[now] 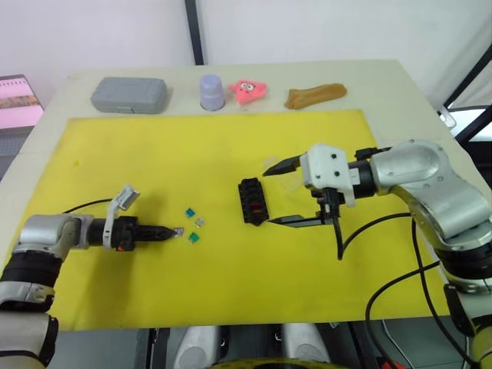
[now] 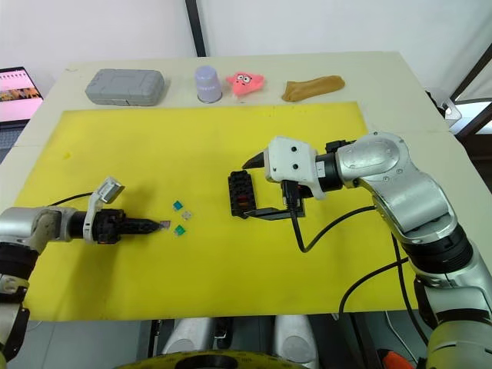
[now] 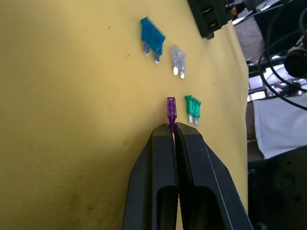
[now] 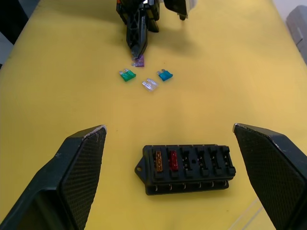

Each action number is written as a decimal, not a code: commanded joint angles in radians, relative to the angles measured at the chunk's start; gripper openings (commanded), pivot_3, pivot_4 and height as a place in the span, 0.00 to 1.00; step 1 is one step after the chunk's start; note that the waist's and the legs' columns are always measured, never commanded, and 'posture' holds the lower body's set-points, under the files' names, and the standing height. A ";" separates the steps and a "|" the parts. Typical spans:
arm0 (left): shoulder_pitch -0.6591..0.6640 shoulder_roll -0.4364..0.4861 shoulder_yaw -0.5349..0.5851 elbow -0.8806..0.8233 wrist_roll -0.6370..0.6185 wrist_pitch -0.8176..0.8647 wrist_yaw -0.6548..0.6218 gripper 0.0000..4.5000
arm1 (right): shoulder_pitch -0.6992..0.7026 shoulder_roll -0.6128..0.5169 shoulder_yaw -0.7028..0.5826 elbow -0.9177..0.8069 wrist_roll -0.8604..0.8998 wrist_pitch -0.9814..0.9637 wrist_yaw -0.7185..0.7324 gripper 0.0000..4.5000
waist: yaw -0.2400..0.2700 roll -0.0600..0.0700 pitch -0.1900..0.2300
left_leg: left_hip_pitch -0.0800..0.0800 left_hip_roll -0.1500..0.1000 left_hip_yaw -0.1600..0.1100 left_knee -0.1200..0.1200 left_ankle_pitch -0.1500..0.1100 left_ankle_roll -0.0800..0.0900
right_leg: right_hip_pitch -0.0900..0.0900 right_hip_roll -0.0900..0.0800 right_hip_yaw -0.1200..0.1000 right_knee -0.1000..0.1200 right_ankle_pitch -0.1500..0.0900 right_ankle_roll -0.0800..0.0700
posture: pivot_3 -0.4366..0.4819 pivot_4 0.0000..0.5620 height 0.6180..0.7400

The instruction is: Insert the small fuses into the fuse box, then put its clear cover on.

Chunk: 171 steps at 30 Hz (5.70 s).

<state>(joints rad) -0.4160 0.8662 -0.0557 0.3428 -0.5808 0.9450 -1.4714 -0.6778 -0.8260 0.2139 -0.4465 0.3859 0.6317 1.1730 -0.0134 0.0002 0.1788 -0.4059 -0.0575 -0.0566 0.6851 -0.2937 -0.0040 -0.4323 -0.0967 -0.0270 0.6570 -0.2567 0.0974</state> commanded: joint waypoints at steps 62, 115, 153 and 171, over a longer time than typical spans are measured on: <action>-0.350 -0.100 -0.134 -0.464 0.150 -0.338 0.156 0.14 | -0.355 0.106 0.051 0.093 0.275 0.535 -0.138 0.00 | 0.001 -0.001 0.000 | -0.002 -0.001 0.000 0.000 0.001 -0.001 | 0.000 0.002 -0.001 -0.002 0.000 0.000 | 0.48 0.27 0.92; -0.162 -0.164 -0.246 -0.462 0.437 -0.577 0.277 0.99 | -0.296 0.153 0.323 0.394 -0.336 -0.062 0.090 0.00 | 0.001 -0.001 0.000 | -0.002 -0.001 0.000 0.001 0.001 -0.002 | -0.001 0.003 -0.002 -0.001 0.000 0.000 | 0.48 0.27 0.92; -0.144 -0.170 -0.244 -0.488 0.435 -0.563 0.302 0.99 | -0.295 0.224 0.349 0.534 -0.416 -0.092 0.156 0.00 | 0.000 -0.001 0.000 | 0.000 -0.001 0.000 0.001 0.002 -0.004 | 0.000 0.004 -0.001 0.002 0.000 0.000 | 0.48 0.27 0.92; -0.150 -0.178 -0.246 -0.480 0.437 -0.571 0.305 1.00 | -0.345 0.242 0.290 0.524 -0.406 -0.056 0.161 0.53 | 0.001 -0.001 0.000 | 0.000 -0.001 0.000 0.001 0.002 -0.004 | 0.000 0.003 -0.001 0.001 0.000 0.000 | 0.48 0.27 0.92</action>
<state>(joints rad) -0.5570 0.6930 -0.3205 -0.1201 -0.1395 0.3846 -1.1729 -0.9883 -0.5857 0.5351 0.1046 -0.0328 0.5685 1.3213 -0.0129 -0.0009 0.1786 -0.4061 -0.0584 -0.0564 0.6859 -0.2915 -0.0076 -0.4326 -0.0932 -0.0283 0.6582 -0.2566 0.0975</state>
